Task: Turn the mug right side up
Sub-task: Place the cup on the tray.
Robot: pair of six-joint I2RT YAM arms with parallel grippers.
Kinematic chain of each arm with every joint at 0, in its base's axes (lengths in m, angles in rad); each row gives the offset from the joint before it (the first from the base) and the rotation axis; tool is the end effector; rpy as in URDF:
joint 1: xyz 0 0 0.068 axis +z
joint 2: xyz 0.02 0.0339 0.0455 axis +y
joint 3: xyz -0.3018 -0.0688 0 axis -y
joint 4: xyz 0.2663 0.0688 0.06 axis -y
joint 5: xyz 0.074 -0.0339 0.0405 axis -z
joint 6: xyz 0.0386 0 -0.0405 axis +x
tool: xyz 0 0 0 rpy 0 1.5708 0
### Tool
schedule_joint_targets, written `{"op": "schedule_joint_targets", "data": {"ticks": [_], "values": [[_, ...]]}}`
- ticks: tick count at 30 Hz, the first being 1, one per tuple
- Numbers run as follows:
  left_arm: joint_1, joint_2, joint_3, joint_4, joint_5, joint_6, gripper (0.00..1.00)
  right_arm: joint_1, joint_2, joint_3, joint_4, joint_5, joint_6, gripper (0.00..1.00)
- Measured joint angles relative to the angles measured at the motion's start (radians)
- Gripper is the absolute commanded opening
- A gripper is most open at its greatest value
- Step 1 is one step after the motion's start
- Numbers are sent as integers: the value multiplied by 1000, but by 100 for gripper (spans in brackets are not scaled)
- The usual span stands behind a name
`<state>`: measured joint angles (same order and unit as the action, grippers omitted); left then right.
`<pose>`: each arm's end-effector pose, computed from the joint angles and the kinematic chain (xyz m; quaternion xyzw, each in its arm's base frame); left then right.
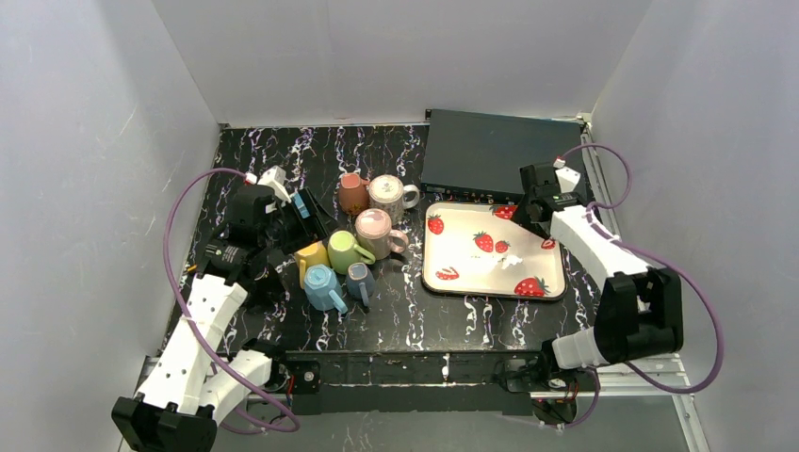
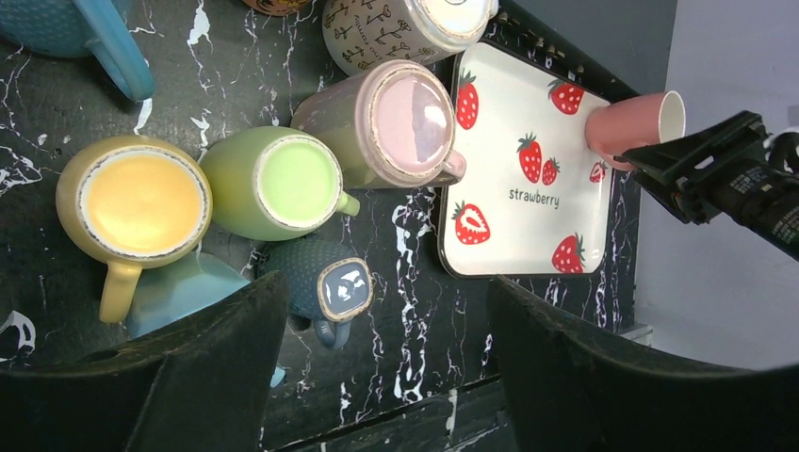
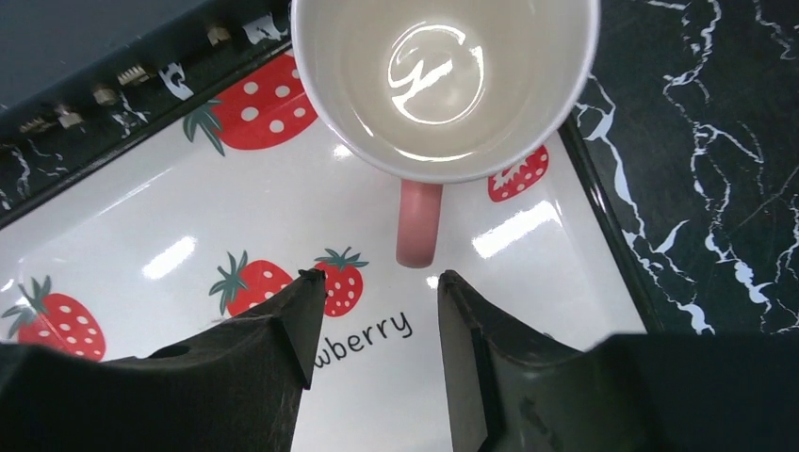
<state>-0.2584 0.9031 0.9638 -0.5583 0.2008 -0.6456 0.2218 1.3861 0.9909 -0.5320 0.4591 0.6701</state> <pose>0.1852 -0.0569 0.3732 -0.1142 0.8490 -0.2997 0.4199 0.2951 0.0490 0.2761 0.2755 0.8847 -0.0619 0.3710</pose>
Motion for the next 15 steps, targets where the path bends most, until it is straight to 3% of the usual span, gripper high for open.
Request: {"op": "schedule_joint_targets", "data": {"ticks": [15], "values": [[0, 0, 0, -59, -34, 64, 74, -17, 122, 109, 38, -101, 45, 57]]}}
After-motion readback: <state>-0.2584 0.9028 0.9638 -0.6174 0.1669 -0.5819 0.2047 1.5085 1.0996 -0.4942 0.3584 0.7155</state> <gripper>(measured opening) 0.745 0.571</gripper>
